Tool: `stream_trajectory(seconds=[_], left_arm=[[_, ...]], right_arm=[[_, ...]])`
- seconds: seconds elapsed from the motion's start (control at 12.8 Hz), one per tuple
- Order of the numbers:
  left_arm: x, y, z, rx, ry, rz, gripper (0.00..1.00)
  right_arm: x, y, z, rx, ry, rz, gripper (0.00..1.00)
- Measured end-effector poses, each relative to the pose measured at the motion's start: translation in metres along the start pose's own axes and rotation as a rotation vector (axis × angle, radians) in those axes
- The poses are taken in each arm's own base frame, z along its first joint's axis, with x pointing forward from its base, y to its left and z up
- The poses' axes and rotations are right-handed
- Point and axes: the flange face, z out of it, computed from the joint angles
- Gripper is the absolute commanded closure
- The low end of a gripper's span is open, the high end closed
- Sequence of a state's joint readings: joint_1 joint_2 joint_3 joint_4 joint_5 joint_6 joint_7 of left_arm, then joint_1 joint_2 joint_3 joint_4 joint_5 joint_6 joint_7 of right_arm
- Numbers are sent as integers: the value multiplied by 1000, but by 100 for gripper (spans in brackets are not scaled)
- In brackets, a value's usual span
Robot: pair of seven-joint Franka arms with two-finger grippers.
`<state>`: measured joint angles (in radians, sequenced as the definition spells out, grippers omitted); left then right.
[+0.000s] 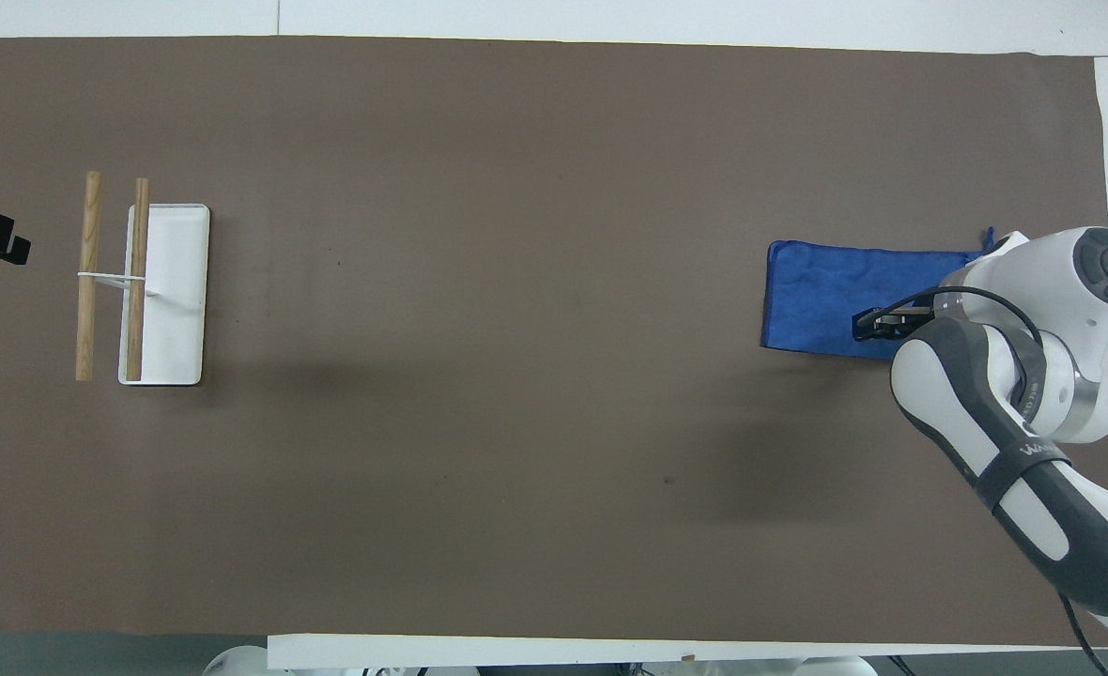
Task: Right arm passes towel to left arm to hang
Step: 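Grasp the blue towel edge with the right gripper, then lift the towel with the right gripper while the left gripper approaches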
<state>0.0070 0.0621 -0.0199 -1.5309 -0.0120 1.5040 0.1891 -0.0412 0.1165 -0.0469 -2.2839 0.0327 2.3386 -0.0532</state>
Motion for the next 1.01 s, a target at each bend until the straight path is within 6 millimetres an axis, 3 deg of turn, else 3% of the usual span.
stream_trajectory(seconds=[0.54,0.7,0.86,1.01], left_arm=[[0,-2,0,0,-1,-3,0],[0,-2,0,0,-1,-3,0],[-1,-3,0,0,-1,-6,0],[-1,-5,0,0,-1,-8,0]], right_arm=[[-4,2,11,-1,-6,3,31],[-3,2,12,-1,-1,-2,45],[-3,2,12,-1,0,-11,67],[-2,2,10,-1,5,-14,79]])
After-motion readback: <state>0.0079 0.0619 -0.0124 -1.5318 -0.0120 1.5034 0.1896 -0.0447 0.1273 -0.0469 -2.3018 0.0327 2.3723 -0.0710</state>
